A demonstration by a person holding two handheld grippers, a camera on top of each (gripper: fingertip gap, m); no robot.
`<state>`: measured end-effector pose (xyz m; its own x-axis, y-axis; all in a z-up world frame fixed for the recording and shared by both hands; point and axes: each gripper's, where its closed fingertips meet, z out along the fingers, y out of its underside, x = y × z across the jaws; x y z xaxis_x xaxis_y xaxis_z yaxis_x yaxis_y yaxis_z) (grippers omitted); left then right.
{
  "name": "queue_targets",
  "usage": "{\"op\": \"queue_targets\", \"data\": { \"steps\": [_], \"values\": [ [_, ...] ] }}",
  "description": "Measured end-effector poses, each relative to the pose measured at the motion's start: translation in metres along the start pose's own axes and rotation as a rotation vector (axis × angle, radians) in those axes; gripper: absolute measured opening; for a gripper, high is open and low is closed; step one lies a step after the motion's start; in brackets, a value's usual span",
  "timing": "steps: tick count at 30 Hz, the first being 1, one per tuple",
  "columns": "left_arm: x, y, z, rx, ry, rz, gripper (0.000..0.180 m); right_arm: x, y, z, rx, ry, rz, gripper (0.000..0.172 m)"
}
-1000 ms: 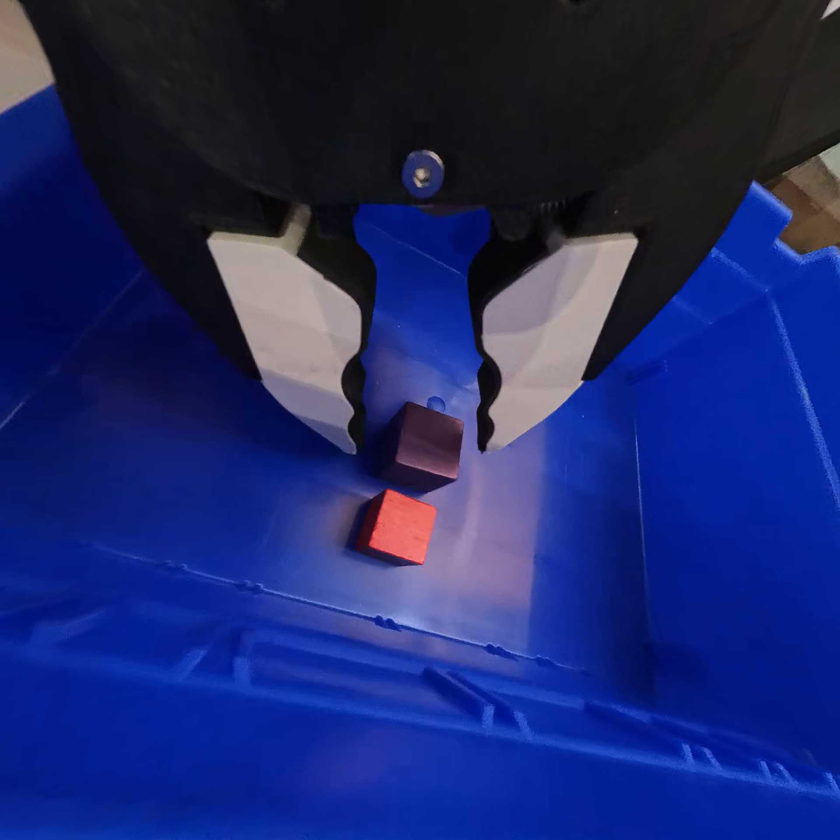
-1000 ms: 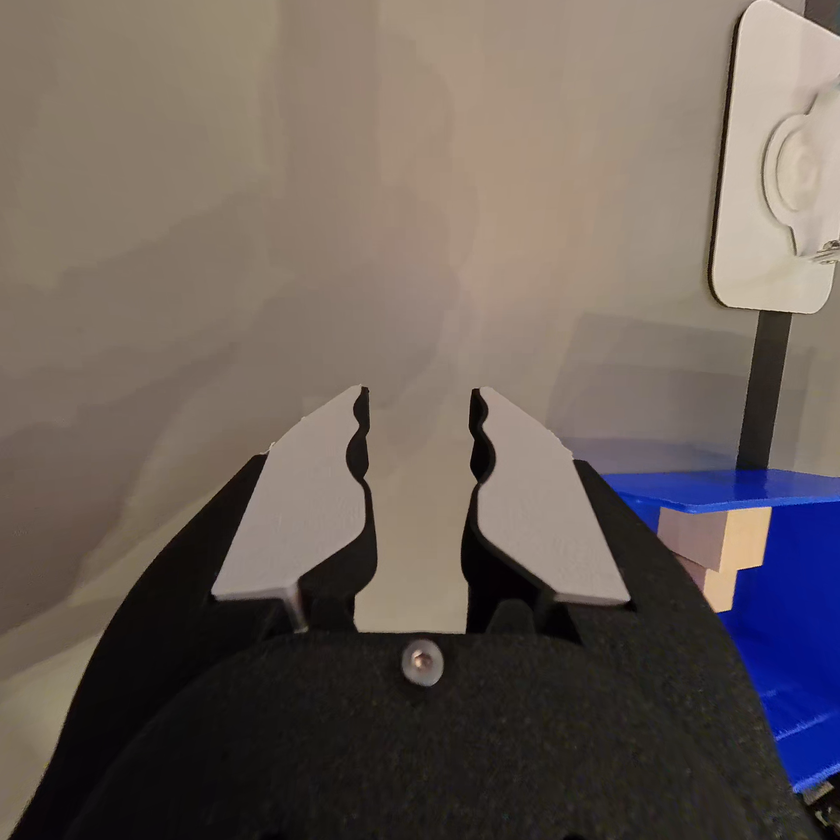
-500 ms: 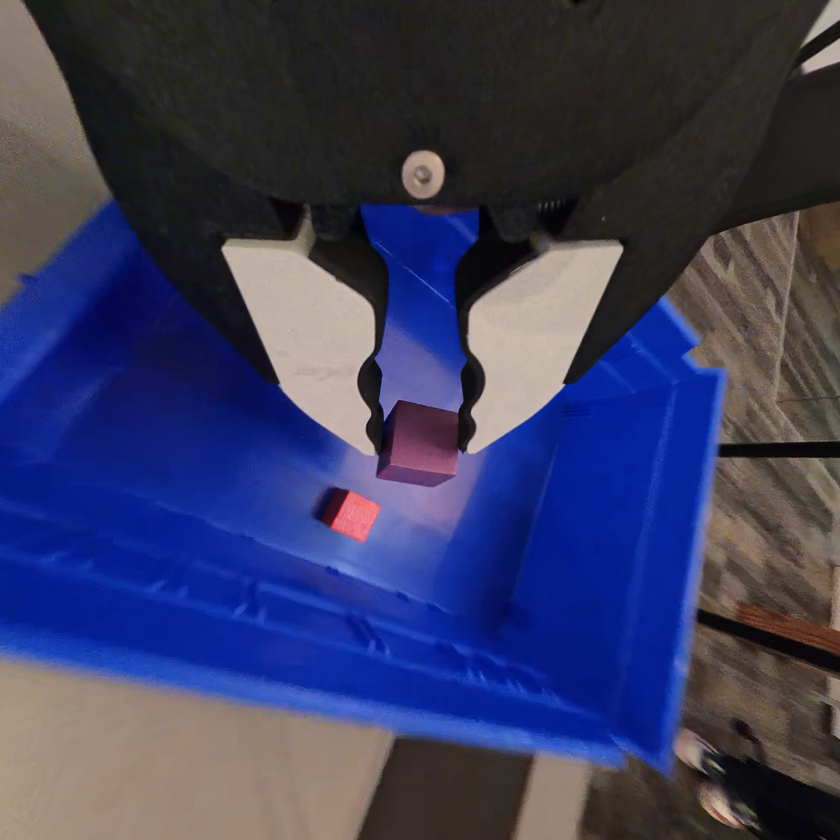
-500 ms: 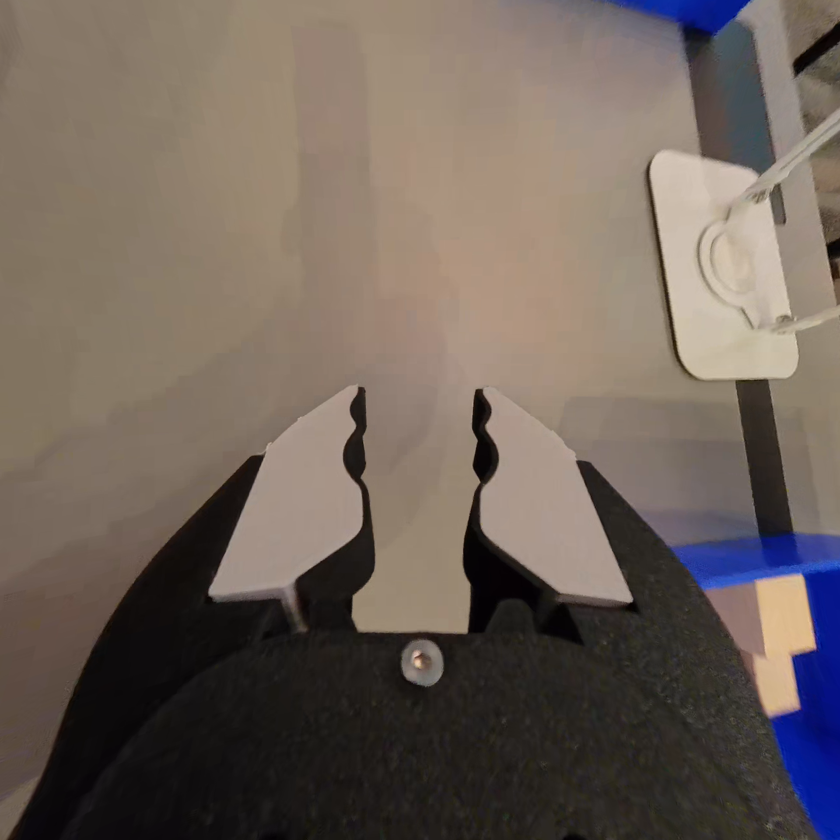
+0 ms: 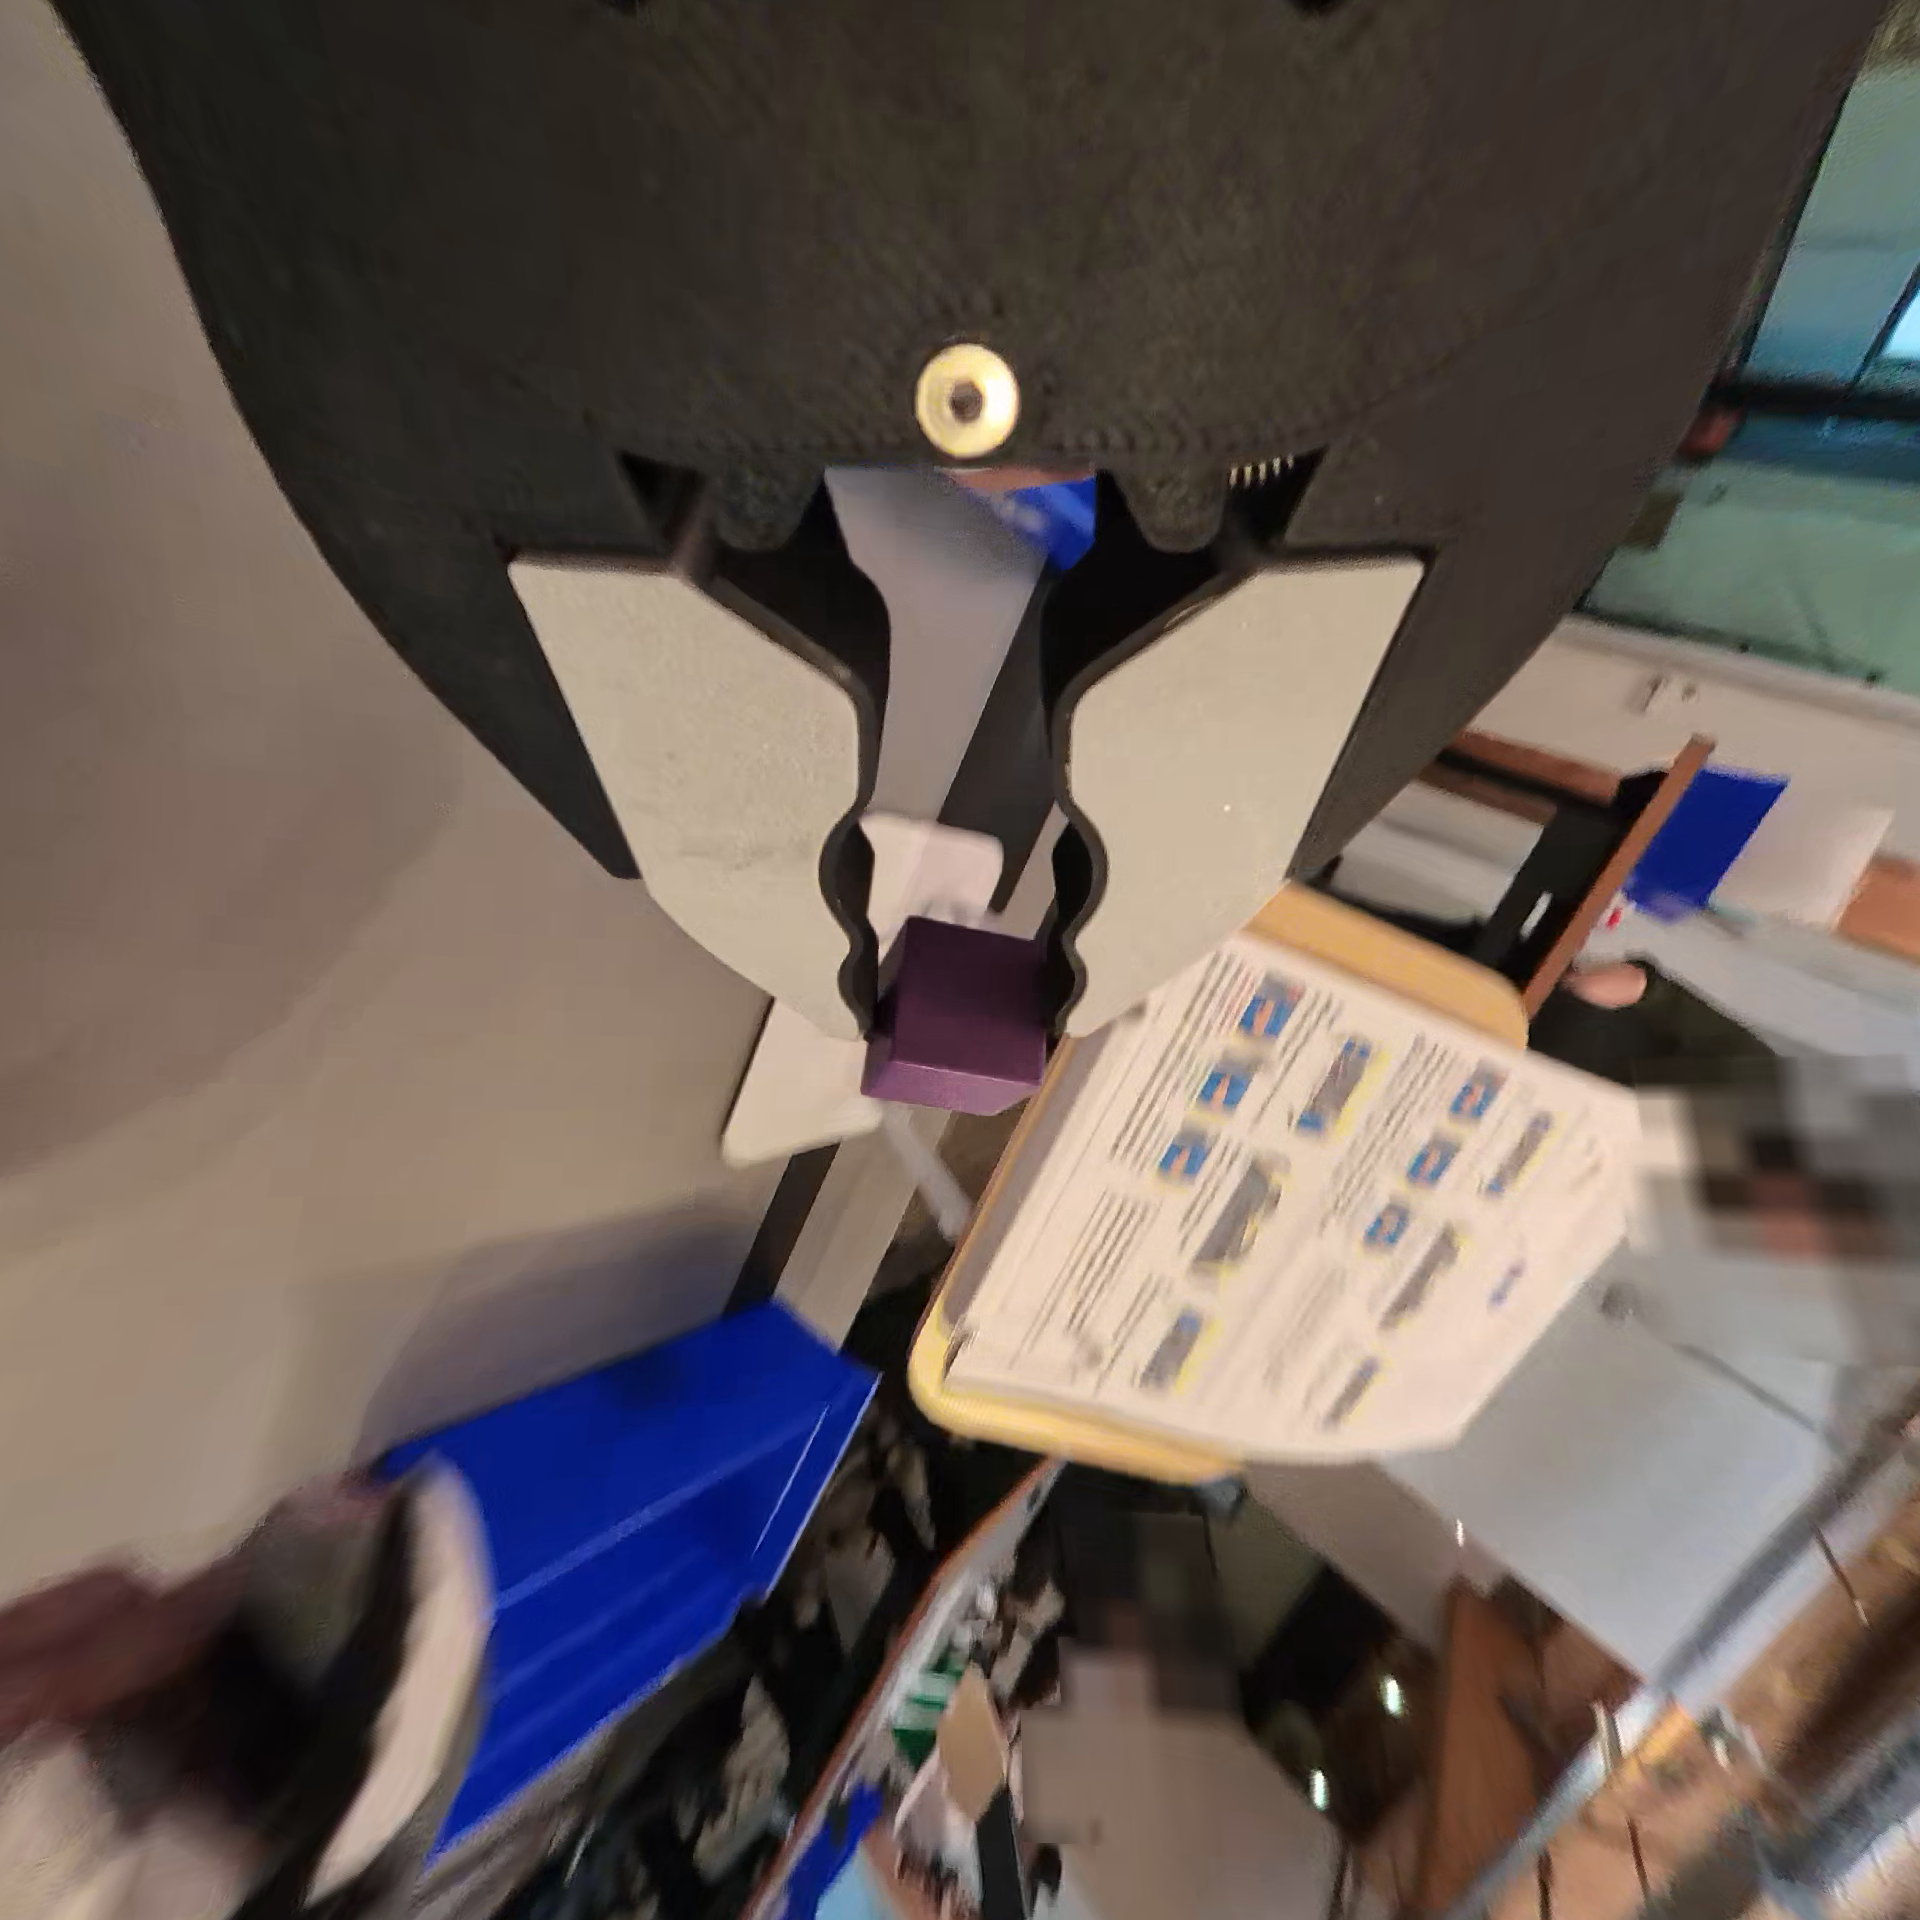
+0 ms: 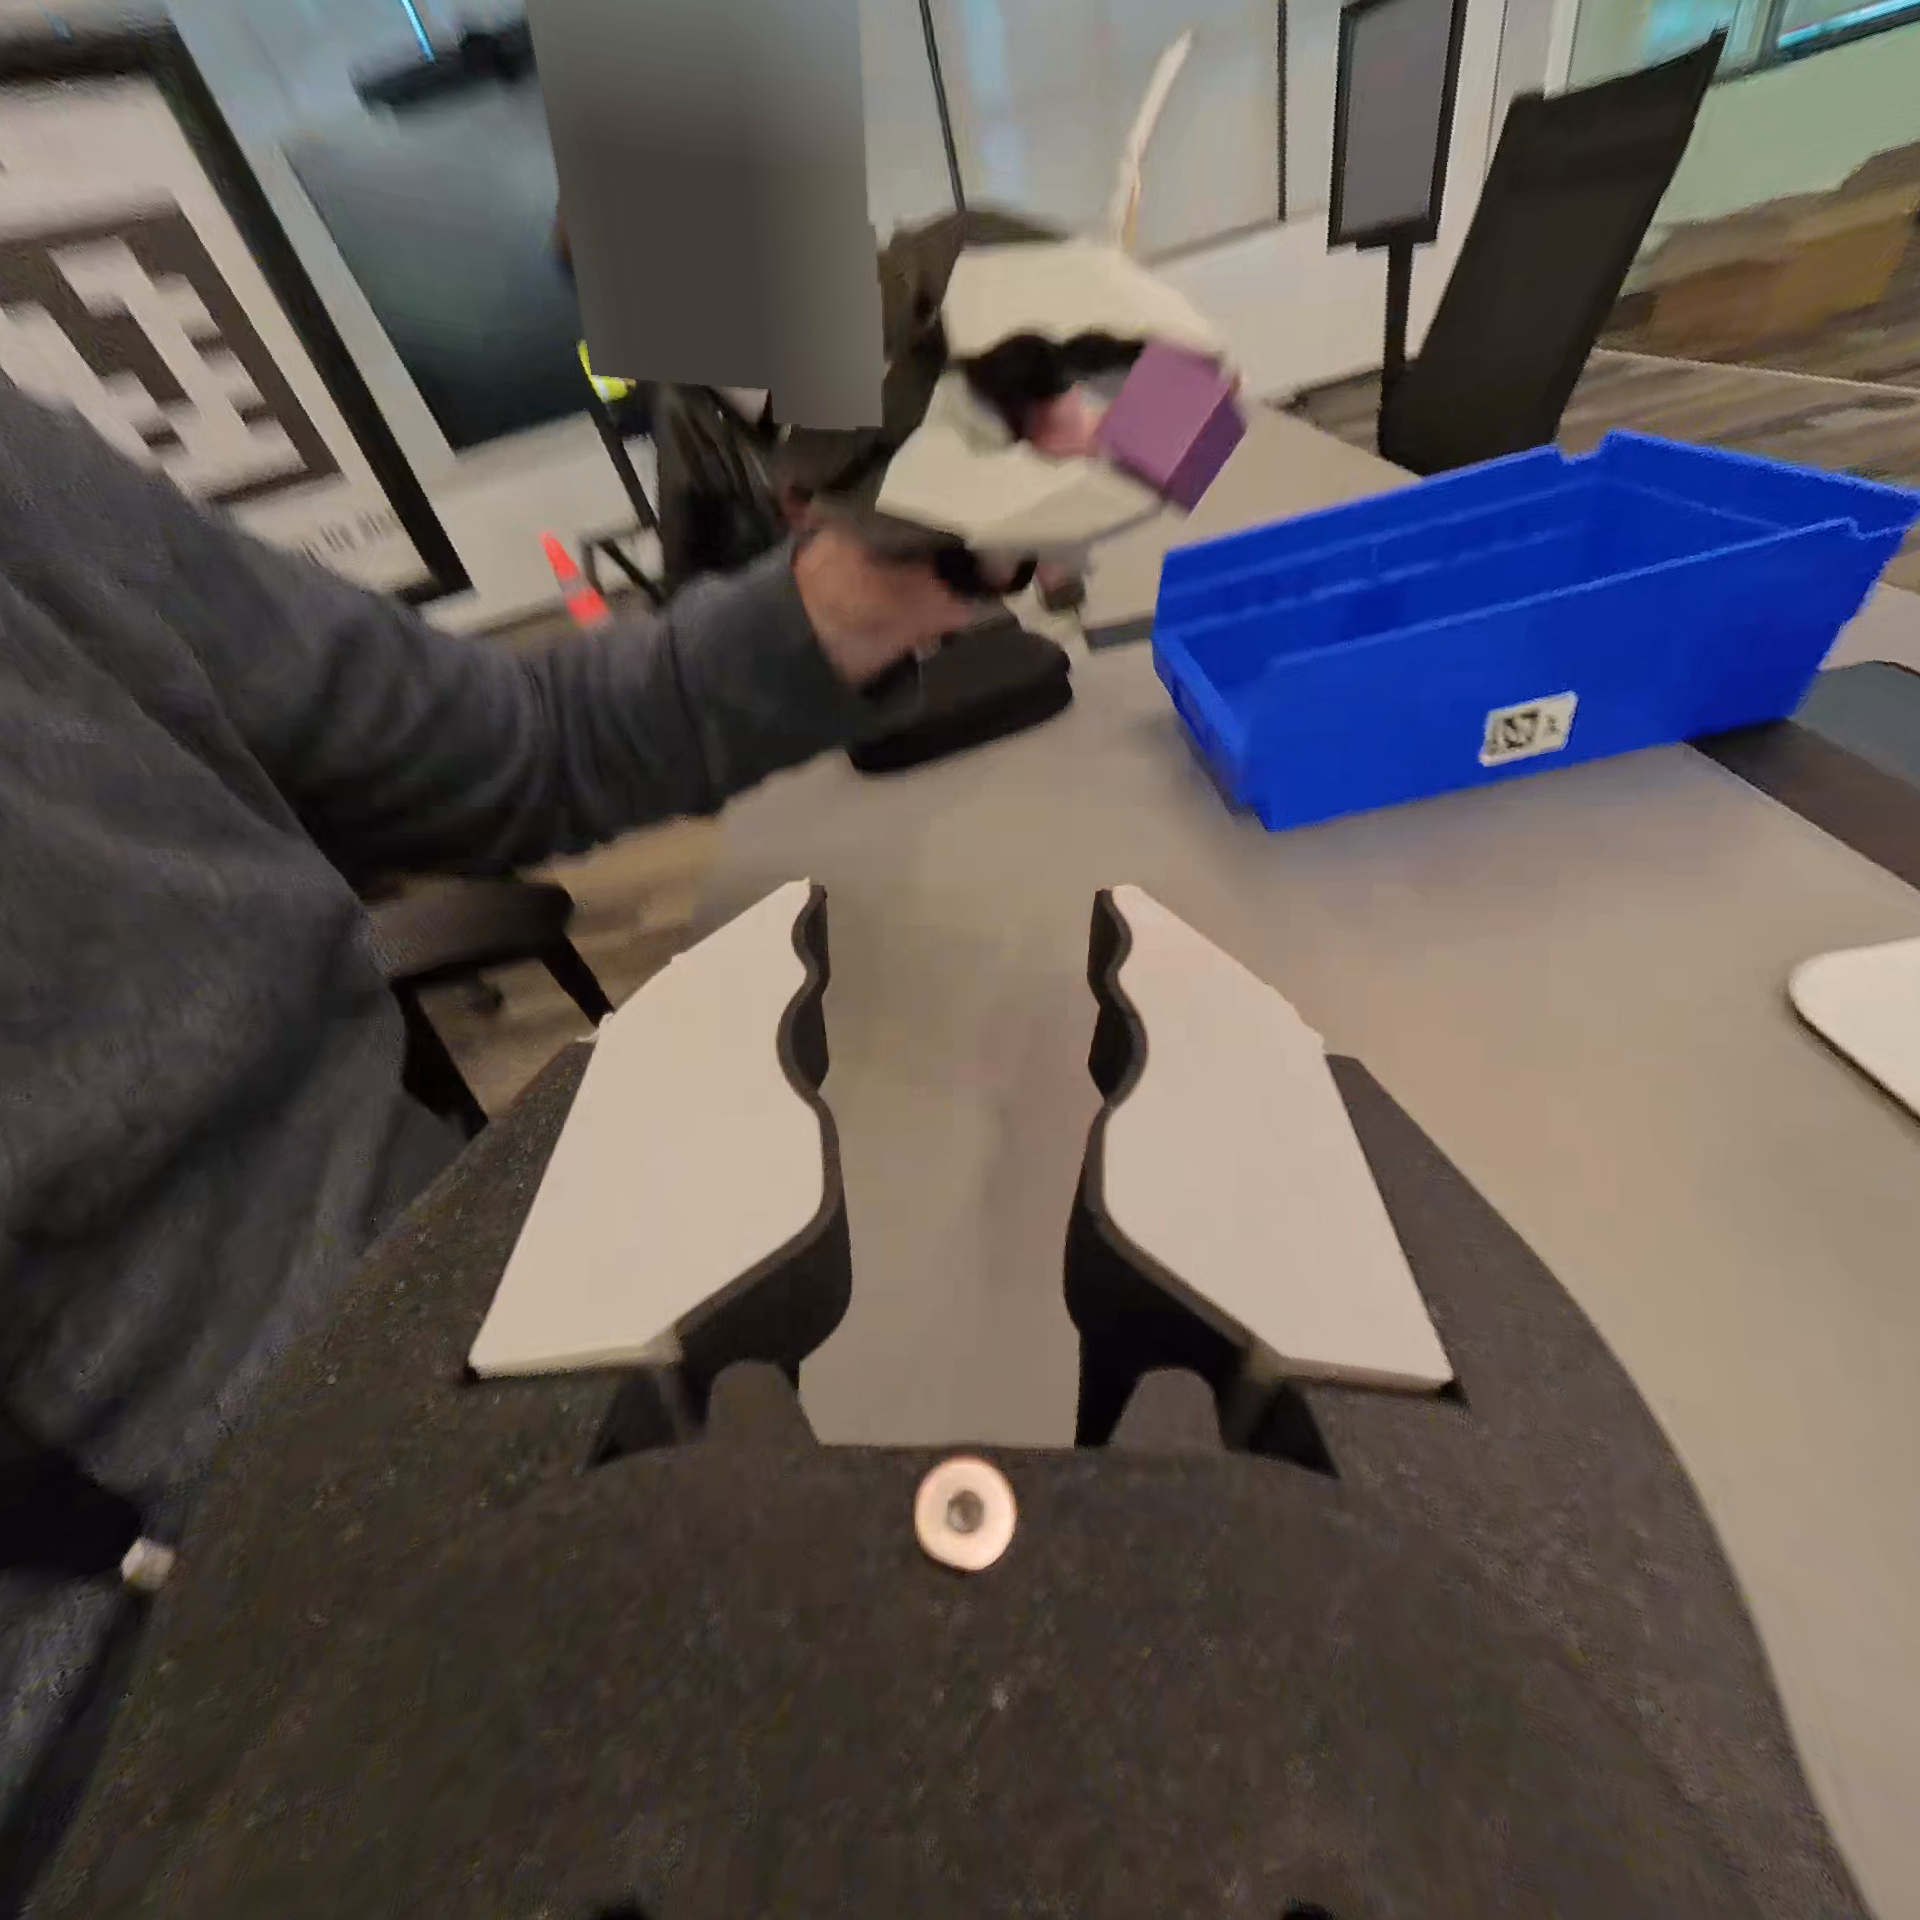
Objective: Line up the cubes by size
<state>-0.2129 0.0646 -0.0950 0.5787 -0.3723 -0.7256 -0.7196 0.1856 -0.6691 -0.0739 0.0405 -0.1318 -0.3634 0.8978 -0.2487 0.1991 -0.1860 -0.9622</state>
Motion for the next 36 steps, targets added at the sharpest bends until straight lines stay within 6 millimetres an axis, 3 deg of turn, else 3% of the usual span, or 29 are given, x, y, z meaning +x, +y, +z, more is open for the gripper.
{"op": "queue_targets", "data": {
  "steps": [4, 9, 12, 16, 20, 23, 26, 28, 33, 36],
  "values": [
    [0.040, -0.054, 0.010, 0.122, 0.028, 0.076, 0.030, 0.001, -0.014, 0.013, 0.119, -0.096, 0.125, 0.050],
    [0.082, -0.095, 0.021, 0.223, 0.097, 0.095, 0.030, -0.010, -0.023, 0.014, 0.225, -0.237, 0.225, 0.053],
    [0.098, -0.106, 0.026, 0.250, 0.121, 0.114, 0.030, -0.020, -0.026, 0.010, 0.276, -0.317, 0.264, 0.049],
    [0.106, -0.108, 0.031, 0.260, 0.139, 0.096, 0.030, -0.030, -0.024, 0.002, 0.305, -0.382, 0.286, 0.028],
    [0.112, -0.110, 0.034, 0.271, 0.149, 0.081, 0.030, -0.030, -0.021, -0.004, 0.308, -0.352, 0.271, 0.027],
    [0.110, -0.113, 0.034, 0.279, 0.141, 0.063, 0.042, -0.028, -0.019, -0.016, 0.286, -0.294, 0.218, 0.028],
    [0.110, -0.106, 0.034, 0.259, 0.148, 0.060, 0.034, -0.013, -0.019, -0.047, 0.222, -0.150, 0.106, 0.027],
    [0.110, -0.096, 0.035, 0.224, 0.148, 0.066, 0.031, 0.012, -0.015, -0.078, 0.108, 0.035, -0.018, 0.027],
    [0.117, -0.077, 0.035, 0.169, 0.185, 0.054, 0.019, 0.085, -0.016, -0.187, -0.213, 0.429, -0.255, 0.027],
    [0.117, -0.072, 0.035, 0.153, 0.179, 0.050, 0.018, 0.131, -0.005, -0.254, -0.492, 0.606, -0.350, 0.027]
  ]
}}
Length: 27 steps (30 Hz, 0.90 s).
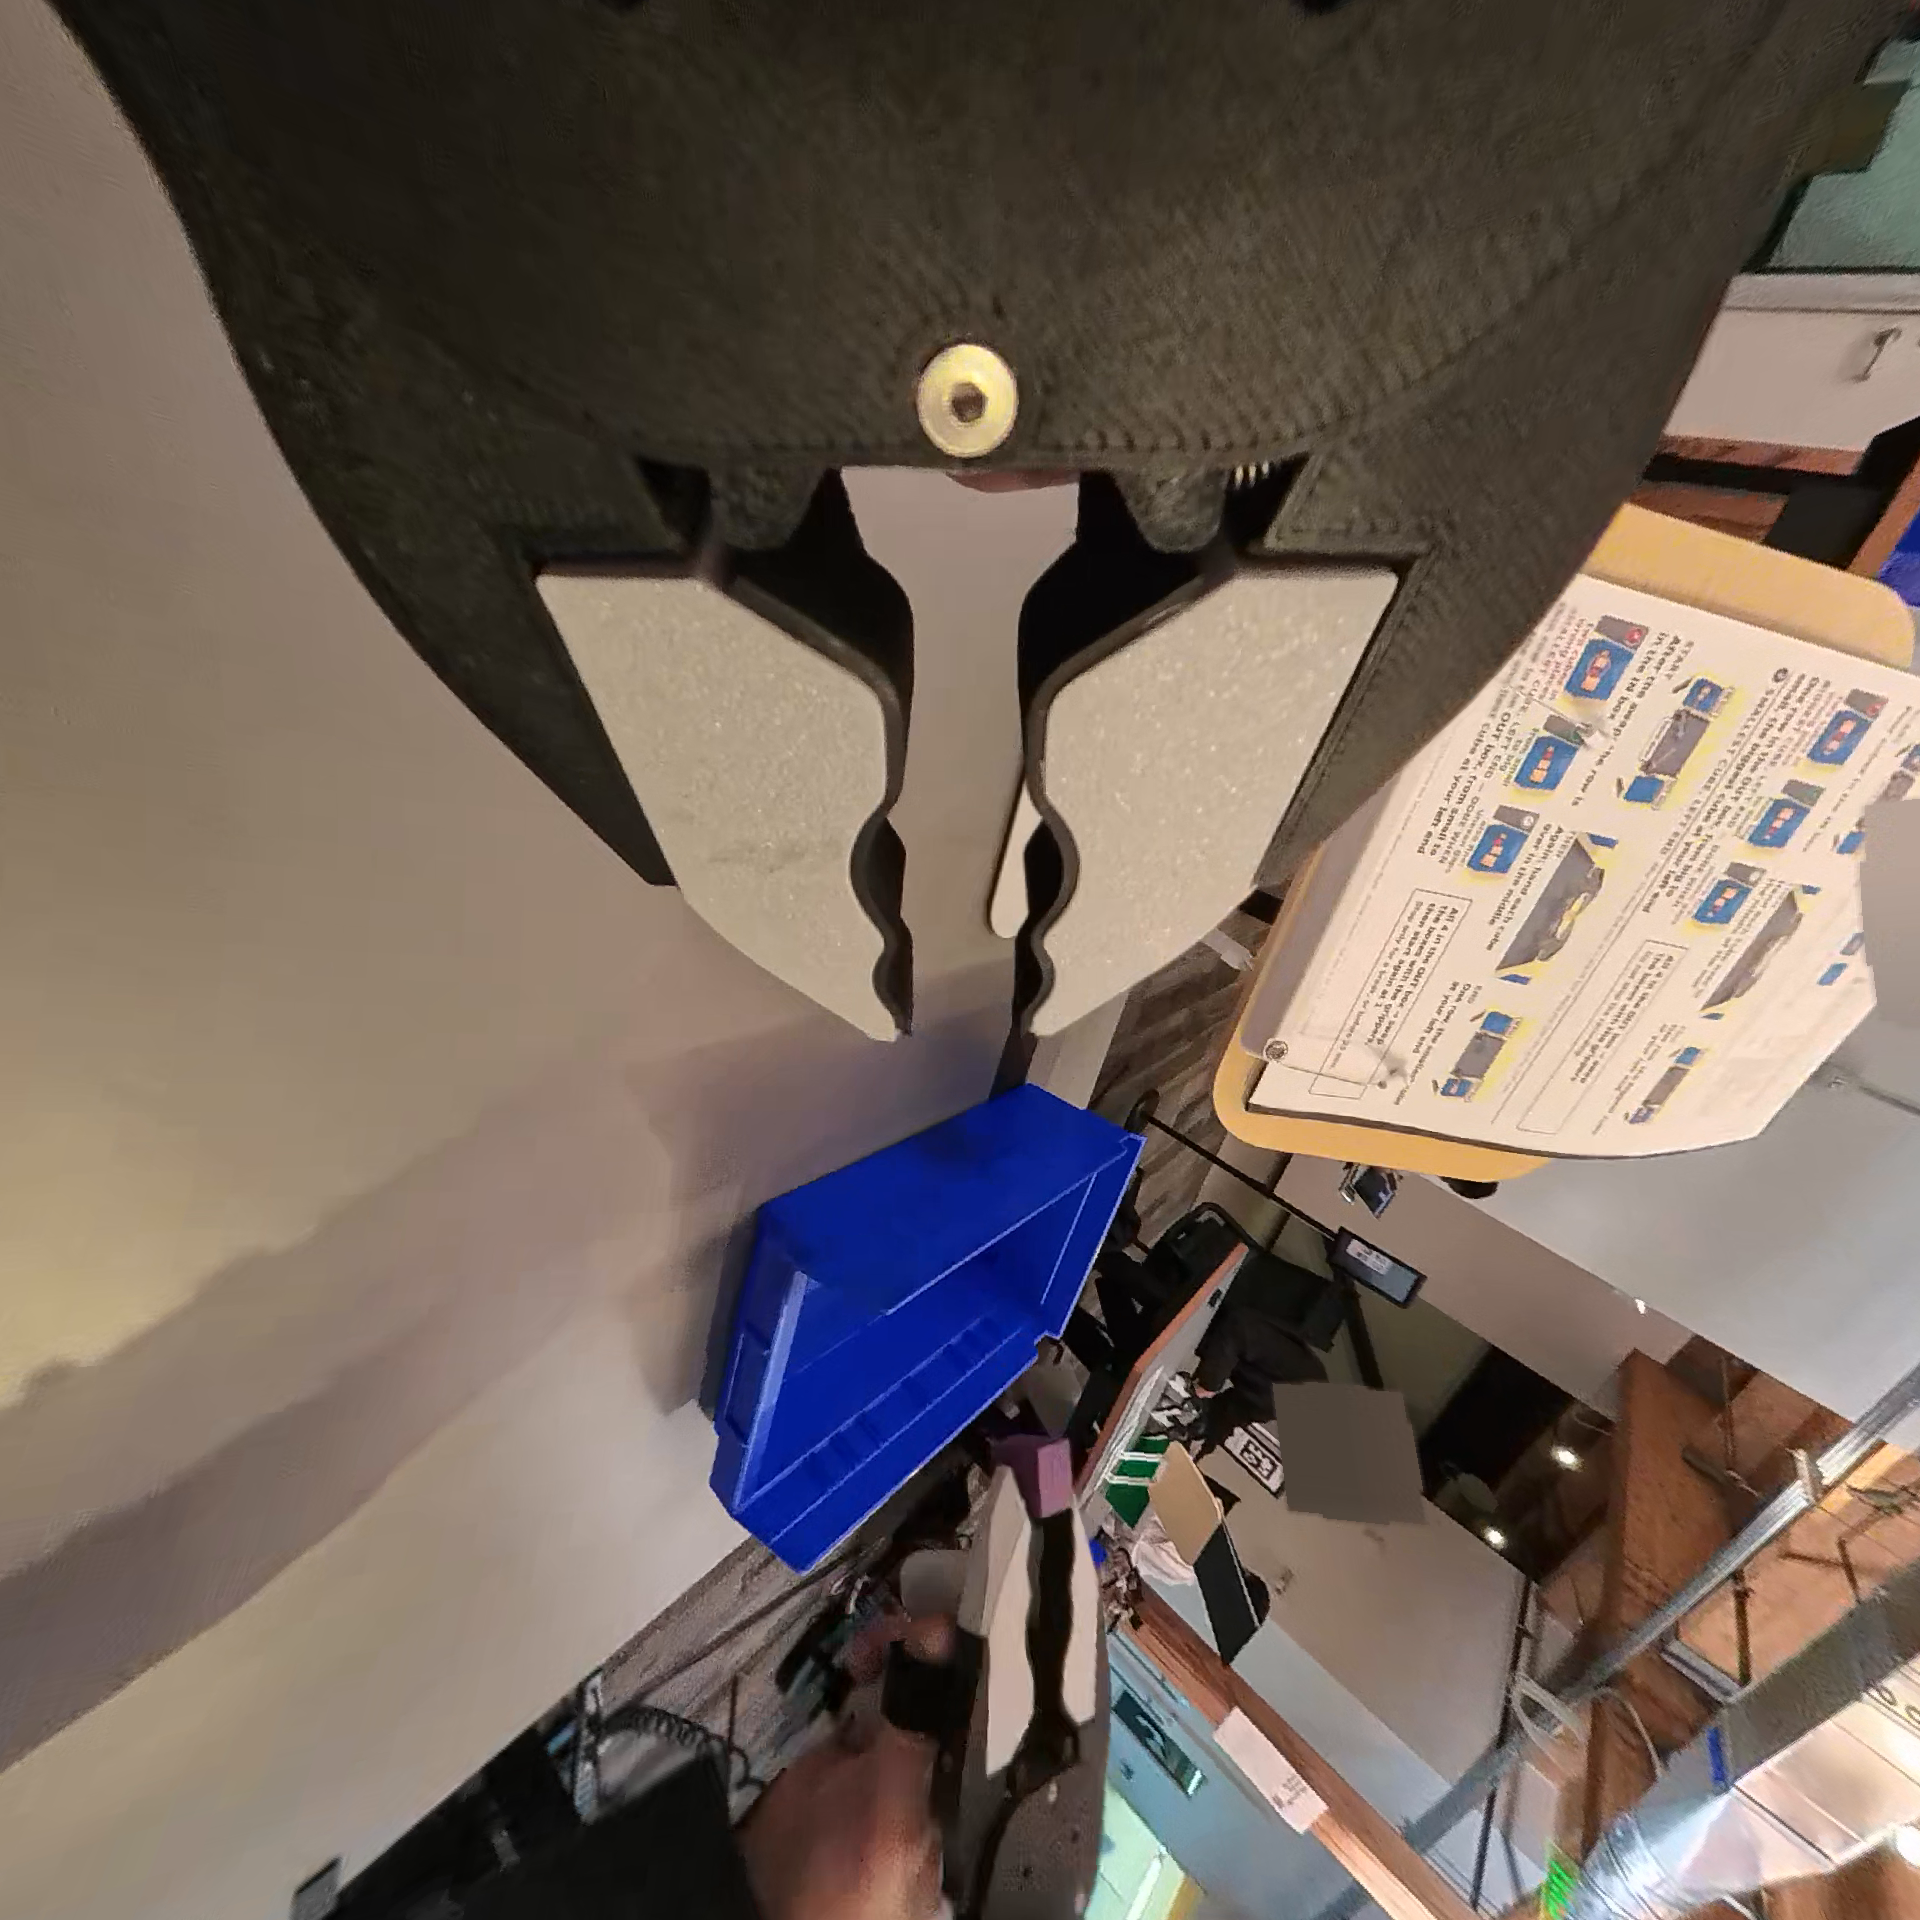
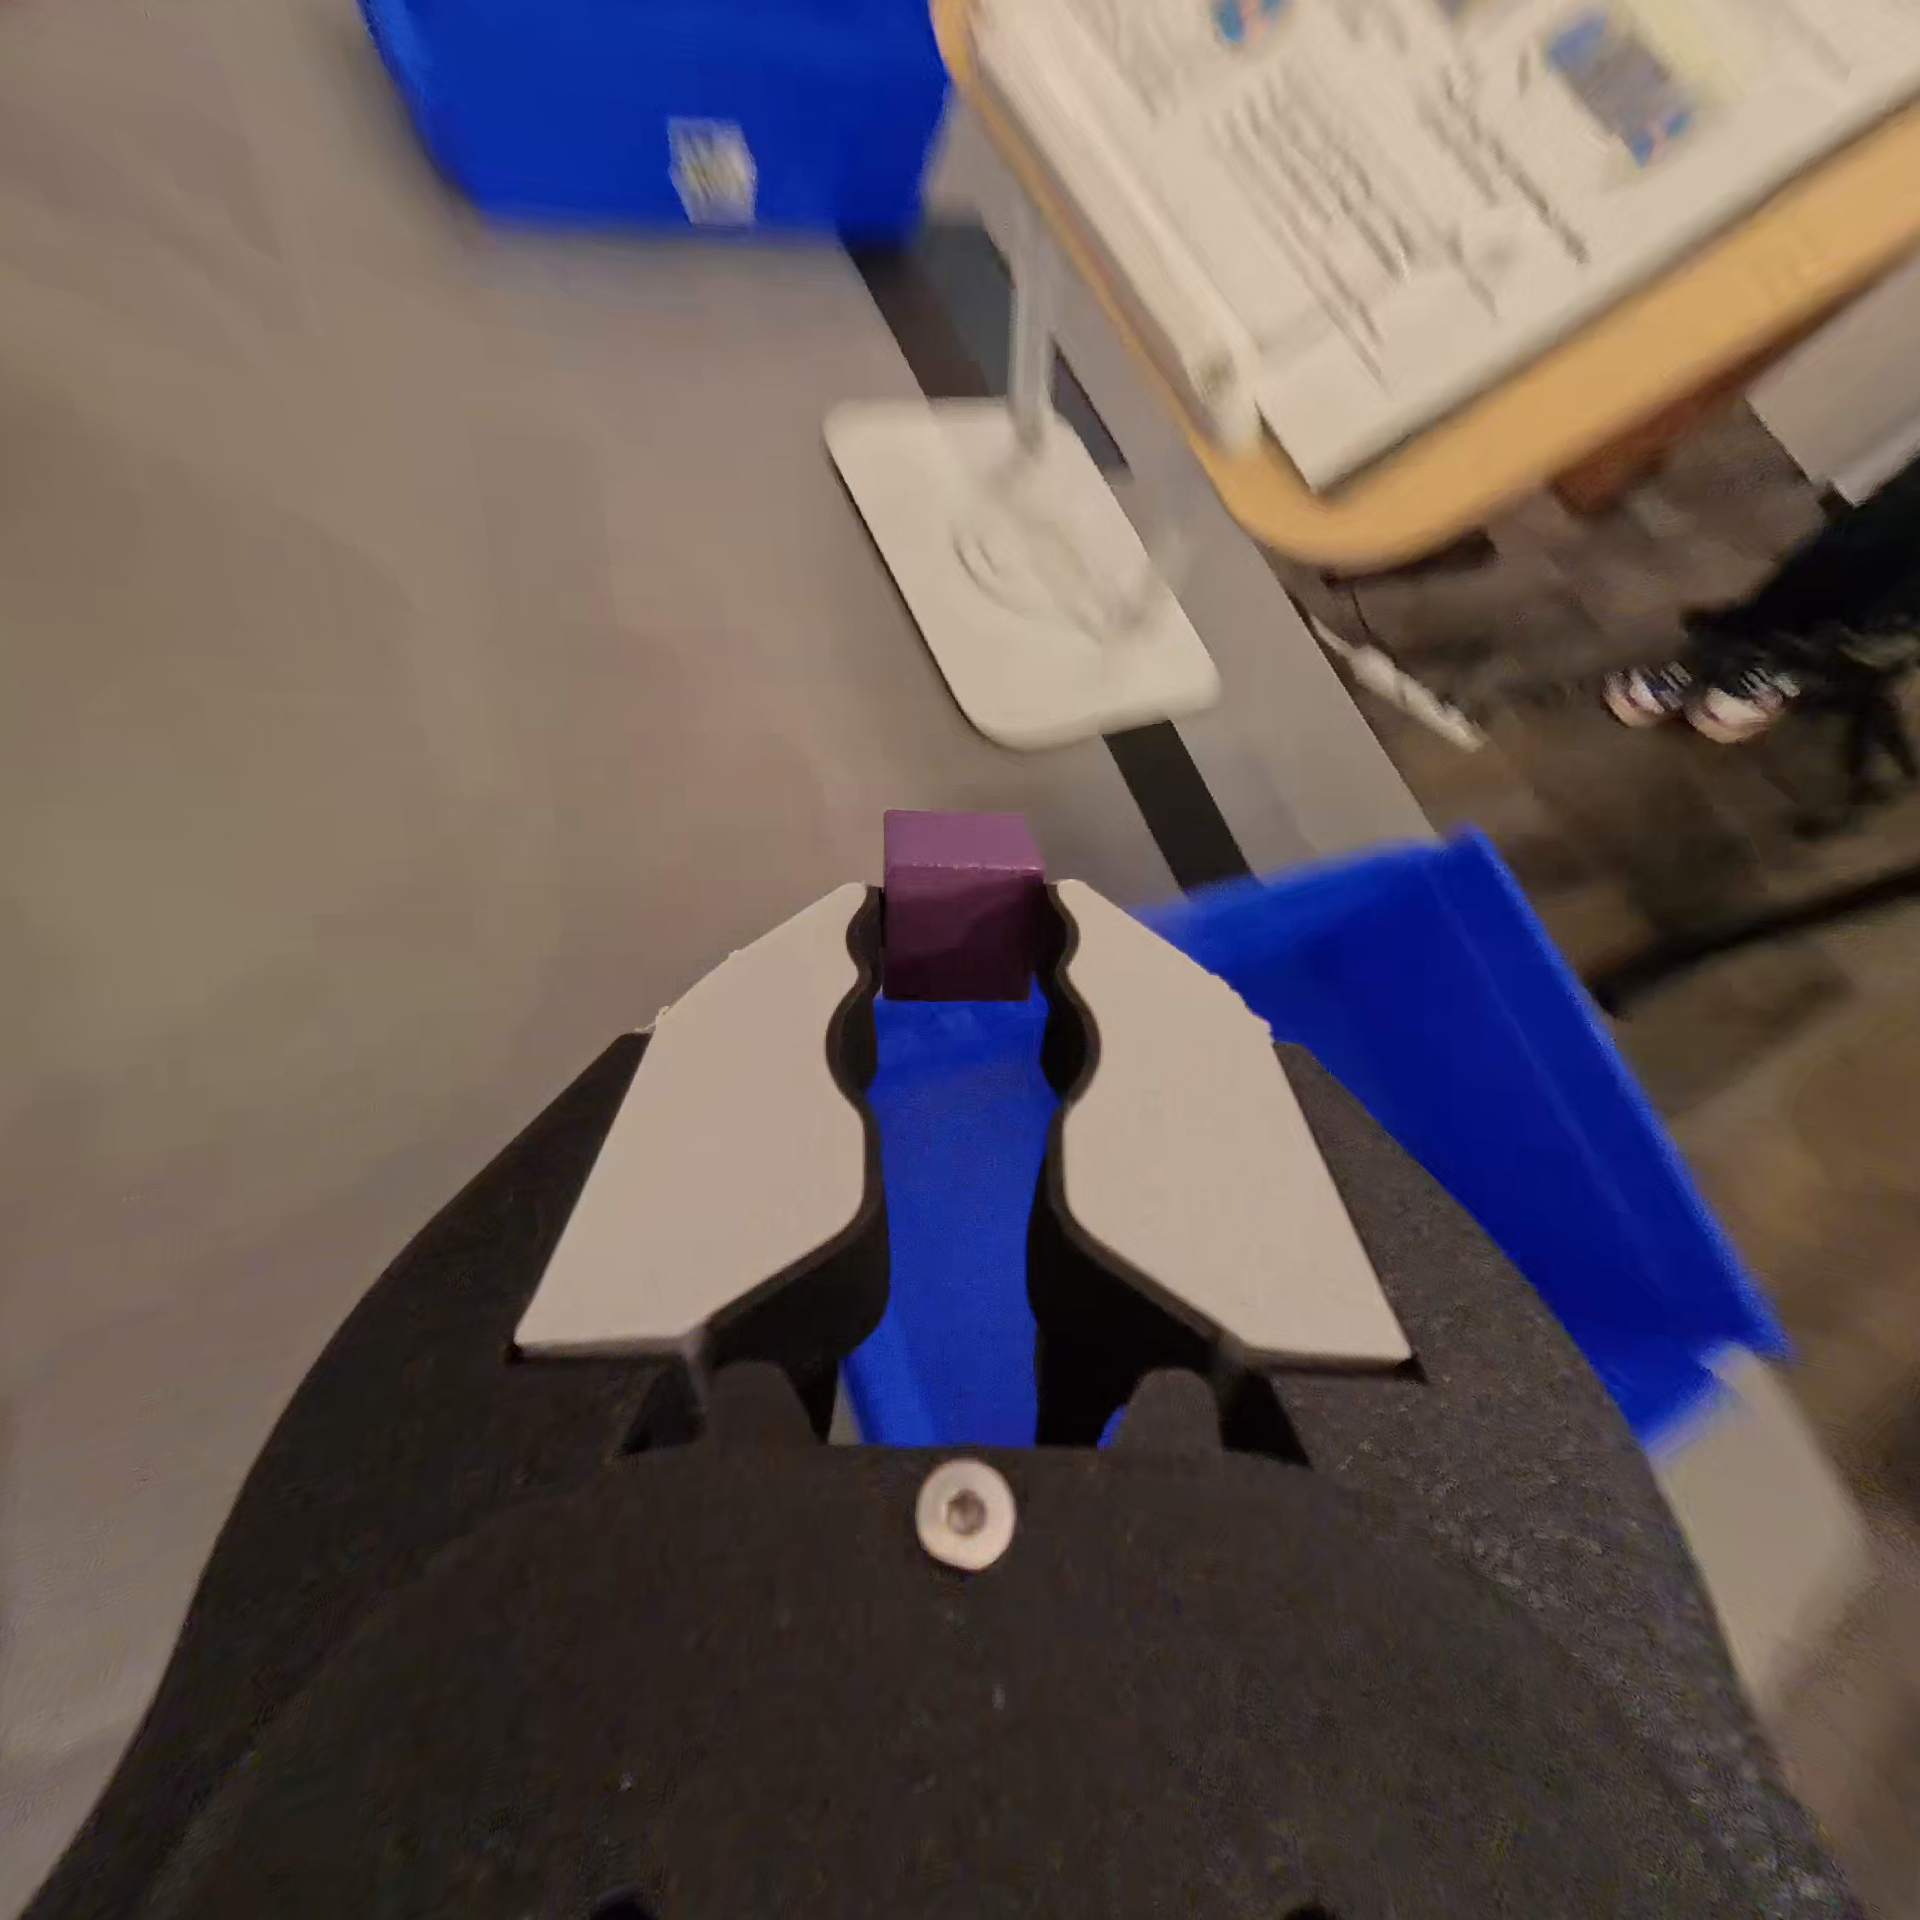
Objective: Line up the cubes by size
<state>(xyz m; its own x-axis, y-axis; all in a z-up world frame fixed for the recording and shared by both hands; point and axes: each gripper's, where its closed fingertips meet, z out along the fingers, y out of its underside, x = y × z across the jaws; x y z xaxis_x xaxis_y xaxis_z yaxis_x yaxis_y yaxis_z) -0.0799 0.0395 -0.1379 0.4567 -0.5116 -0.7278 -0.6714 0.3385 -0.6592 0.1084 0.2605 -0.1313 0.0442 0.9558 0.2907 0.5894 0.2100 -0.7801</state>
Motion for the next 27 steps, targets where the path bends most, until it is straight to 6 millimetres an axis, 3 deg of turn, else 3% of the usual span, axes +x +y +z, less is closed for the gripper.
{"op": "queue_targets", "data": {
  "steps": [2, 5, 11, 20, 27],
  "values": [
    [0.000, 0.002, 0.000, -0.004, 0.001, -0.012, 0.018, 0.032, 0.035, -0.006, -0.180, 0.047, -0.080, 0.028],
    [-0.001, 0.005, 0.000, -0.016, -0.001, -0.008, 0.017, 0.065, 0.077, -0.009, -0.365, 0.040, -0.158, 0.028],
    [-0.004, 0.012, 0.001, -0.033, -0.005, -0.020, 0.016, 0.100, 0.137, 0.004, -0.620, -0.047, -0.217, 0.028],
    [-0.006, 0.020, 0.002, -0.048, -0.004, -0.033, 0.016, 0.111, 0.189, 0.035, -0.818, -0.200, -0.224, 0.028],
    [-0.004, 0.026, 0.003, -0.058, 0.000, -0.033, 0.015, 0.111, 0.206, 0.050, -0.905, -0.263, -0.256, 0.028]
  ]
}}
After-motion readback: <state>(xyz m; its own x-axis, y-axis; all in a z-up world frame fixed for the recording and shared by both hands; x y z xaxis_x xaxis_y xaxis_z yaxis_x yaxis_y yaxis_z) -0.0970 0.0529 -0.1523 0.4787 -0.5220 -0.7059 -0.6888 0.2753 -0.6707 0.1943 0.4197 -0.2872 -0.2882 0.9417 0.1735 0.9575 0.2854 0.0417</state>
